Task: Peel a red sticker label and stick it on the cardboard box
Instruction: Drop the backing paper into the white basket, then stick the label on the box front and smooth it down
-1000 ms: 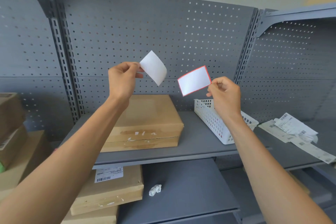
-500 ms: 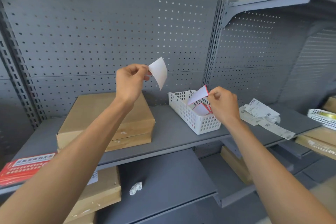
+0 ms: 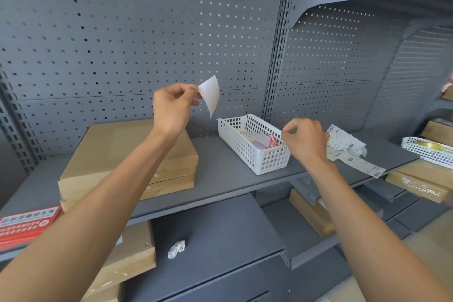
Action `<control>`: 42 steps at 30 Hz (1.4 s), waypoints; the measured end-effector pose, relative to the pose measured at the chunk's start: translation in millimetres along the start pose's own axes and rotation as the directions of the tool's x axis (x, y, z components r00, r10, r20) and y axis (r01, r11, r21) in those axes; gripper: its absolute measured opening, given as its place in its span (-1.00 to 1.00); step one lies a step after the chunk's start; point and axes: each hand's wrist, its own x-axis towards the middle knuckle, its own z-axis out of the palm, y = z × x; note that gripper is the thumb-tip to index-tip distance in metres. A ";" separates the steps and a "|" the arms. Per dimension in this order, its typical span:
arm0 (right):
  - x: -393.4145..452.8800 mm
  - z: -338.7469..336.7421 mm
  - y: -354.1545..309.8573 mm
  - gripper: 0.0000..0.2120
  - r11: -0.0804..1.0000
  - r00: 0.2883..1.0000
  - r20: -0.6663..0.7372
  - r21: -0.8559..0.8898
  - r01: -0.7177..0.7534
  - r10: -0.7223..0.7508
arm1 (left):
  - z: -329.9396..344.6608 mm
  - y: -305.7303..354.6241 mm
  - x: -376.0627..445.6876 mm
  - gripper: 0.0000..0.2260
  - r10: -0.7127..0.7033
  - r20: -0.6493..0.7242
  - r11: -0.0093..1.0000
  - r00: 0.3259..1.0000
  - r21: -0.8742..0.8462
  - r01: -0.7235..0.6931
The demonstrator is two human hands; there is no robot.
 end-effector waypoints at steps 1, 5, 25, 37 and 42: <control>-1.1 -1.9 -5.8 -0.81 0.999 1.000 -0.003 0.038 0.010 -0.010 | 0.6 0.0 -0.5 -0.79 0.010 0.000 1.000 1.000 0.010 -0.010; -7.3 -7.0 -42.5 -0.83 0.937 0.992 0.054 0.338 0.088 -0.113 | -0.6 -1.3 -4.4 -0.77 0.057 -0.015 0.996 0.998 0.063 -0.056; -51.1 11.6 -179.2 -0.87 0.597 0.900 0.243 0.802 0.023 -0.362 | -67.5 -17.2 -49.0 -0.89 0.676 0.083 0.548 0.732 0.608 -0.575; -75.2 21.5 -189.1 -0.87 0.496 0.899 0.272 0.865 -0.073 -0.342 | -133.8 -10.4 -78.6 -0.91 0.177 -0.344 0.950 0.922 0.305 -0.068; -85.3 22.4 -191.9 -0.85 0.466 0.889 0.297 0.878 -0.111 -0.348 | -136.7 -8.0 -88.3 -0.82 0.086 -0.333 0.988 0.939 0.150 -0.038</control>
